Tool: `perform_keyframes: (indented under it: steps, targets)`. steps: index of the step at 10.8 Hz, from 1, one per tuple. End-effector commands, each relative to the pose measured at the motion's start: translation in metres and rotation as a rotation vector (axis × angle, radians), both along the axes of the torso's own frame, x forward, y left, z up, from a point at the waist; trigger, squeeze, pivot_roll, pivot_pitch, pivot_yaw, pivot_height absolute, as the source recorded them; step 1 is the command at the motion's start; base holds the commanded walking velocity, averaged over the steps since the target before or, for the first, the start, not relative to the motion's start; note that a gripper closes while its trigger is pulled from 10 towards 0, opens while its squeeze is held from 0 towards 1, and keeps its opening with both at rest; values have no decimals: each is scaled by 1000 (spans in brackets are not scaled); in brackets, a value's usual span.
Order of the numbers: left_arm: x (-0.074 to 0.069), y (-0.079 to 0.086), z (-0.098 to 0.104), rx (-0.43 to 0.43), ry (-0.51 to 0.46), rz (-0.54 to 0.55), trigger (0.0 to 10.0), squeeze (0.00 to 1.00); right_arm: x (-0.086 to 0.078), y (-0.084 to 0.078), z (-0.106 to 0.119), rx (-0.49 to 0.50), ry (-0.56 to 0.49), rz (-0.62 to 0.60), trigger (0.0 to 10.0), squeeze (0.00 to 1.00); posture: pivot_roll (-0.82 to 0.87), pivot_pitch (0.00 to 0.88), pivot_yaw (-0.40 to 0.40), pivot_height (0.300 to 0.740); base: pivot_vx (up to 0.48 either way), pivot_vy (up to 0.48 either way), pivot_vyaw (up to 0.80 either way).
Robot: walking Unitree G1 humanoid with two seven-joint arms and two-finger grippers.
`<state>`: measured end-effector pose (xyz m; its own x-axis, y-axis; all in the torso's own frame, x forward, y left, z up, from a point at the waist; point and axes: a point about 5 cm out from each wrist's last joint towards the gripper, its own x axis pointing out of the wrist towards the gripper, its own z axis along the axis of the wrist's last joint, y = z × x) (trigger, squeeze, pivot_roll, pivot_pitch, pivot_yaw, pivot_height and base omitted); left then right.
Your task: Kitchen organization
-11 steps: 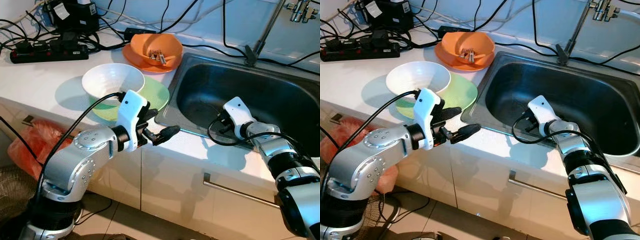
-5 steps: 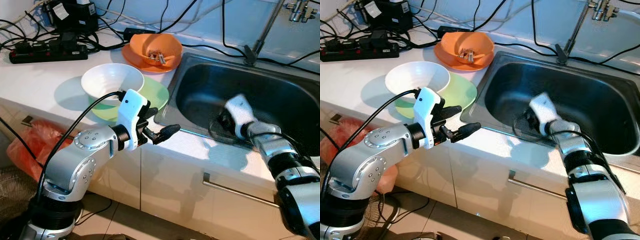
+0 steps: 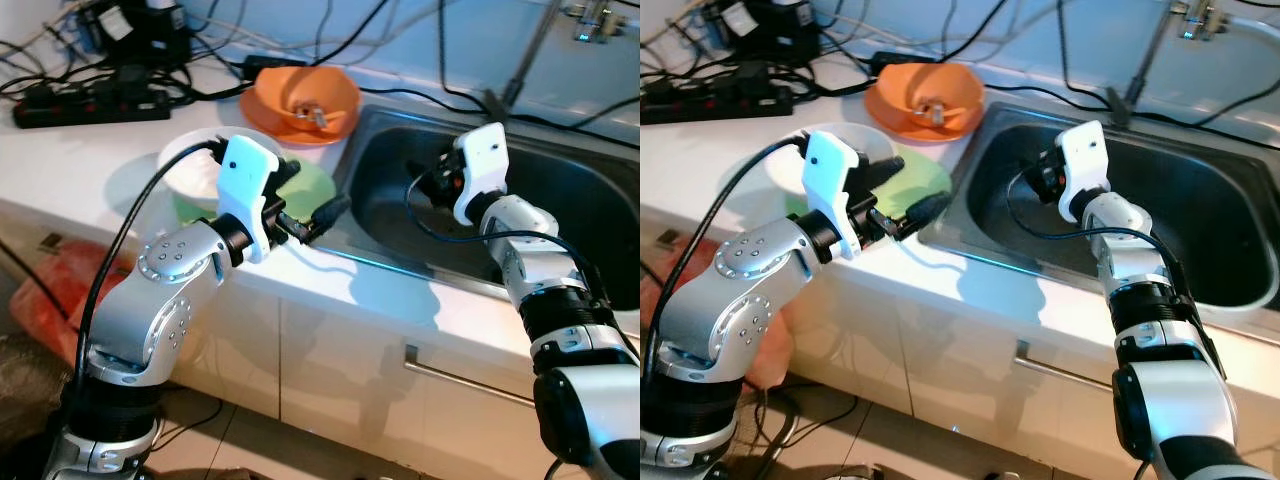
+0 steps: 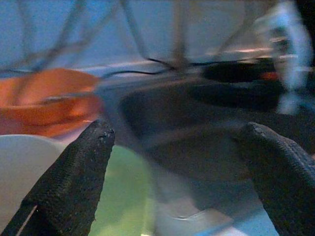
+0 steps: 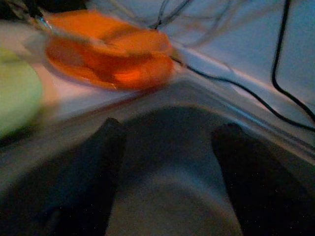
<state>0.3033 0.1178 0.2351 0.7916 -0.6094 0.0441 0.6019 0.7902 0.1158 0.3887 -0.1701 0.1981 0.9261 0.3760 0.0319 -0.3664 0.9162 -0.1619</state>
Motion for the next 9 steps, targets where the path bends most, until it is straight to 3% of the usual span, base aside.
perform_keyframes:
  steps: [1,2,3,4,6,9]
  targets:
    - [11,15,19,-13,-86,117,10000,0,-6,12,19,69,-49,68,10000,1000,144,55,-51,740,0,0,0]
    - [14,20,21,-3,-85,140,10000,0,-10,18,20,78,-51,106,10000,1000,144,55,-51,740,0,0,0]
    - [19,30,21,52,-105,168,10000,0,-17,27,22,83,-40,161,10000,55,143,55,-51,740,0,0,0]
    - [24,37,22,81,-100,194,10000,0,-24,35,24,102,-25,217,10000,0,145,55,-50,740,0,0,0]
    - [31,47,10,142,-28,204,10000,0,-47,50,26,125,55,393,10000,0,137,57,-44,740,0,0,0]
    - [39,51,-3,225,36,165,10000,0,-64,51,23,115,115,438,10000,0,131,59,-41,740,0,0,0]
